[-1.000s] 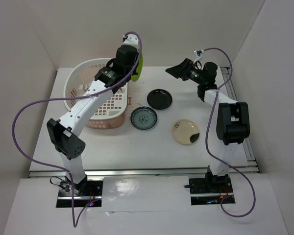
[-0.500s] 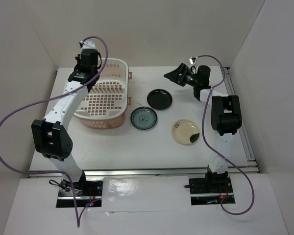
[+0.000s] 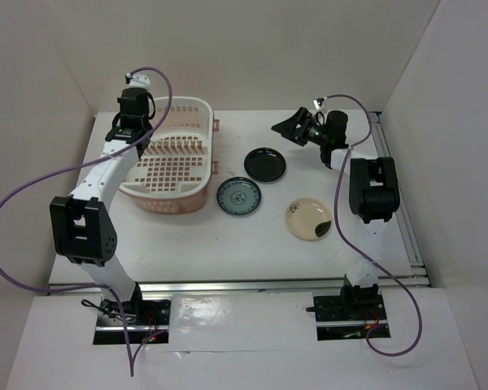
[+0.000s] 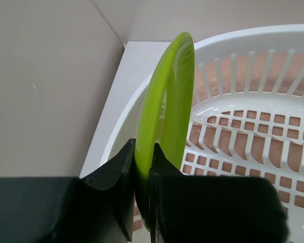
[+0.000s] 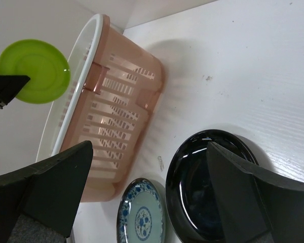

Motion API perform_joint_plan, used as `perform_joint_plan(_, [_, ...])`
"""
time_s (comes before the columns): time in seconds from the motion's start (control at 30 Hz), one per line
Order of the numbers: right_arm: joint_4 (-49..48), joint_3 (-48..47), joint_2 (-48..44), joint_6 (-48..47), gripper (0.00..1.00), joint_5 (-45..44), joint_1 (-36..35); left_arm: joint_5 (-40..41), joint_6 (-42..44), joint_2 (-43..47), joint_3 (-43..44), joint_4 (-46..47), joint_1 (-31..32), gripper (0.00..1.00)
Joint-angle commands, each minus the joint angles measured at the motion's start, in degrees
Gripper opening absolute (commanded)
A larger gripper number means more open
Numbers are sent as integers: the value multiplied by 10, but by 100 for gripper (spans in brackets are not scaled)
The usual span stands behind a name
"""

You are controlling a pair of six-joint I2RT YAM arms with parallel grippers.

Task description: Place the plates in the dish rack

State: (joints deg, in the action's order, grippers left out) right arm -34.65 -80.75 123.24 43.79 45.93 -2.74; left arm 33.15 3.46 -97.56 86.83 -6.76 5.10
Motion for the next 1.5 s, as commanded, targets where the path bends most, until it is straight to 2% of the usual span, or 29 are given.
perform_joint_plan(0.0, [-21,-22,6,0,100,8,2,-17,37,-16,-6,73,-11,0])
perform_joint_plan(0.43, [-21,-27,11,-5,100,20,12,-49,88,-68,-4,111,-17,0])
perform_joint_plan(1.13, [-26,-38,29,0,100,25,18,-43,56,-133,8,105,-27,0])
perform_joint_plan(1.47, [-31,-26,23,0,100,30,18,-71,30,-149,28,86,-45,0])
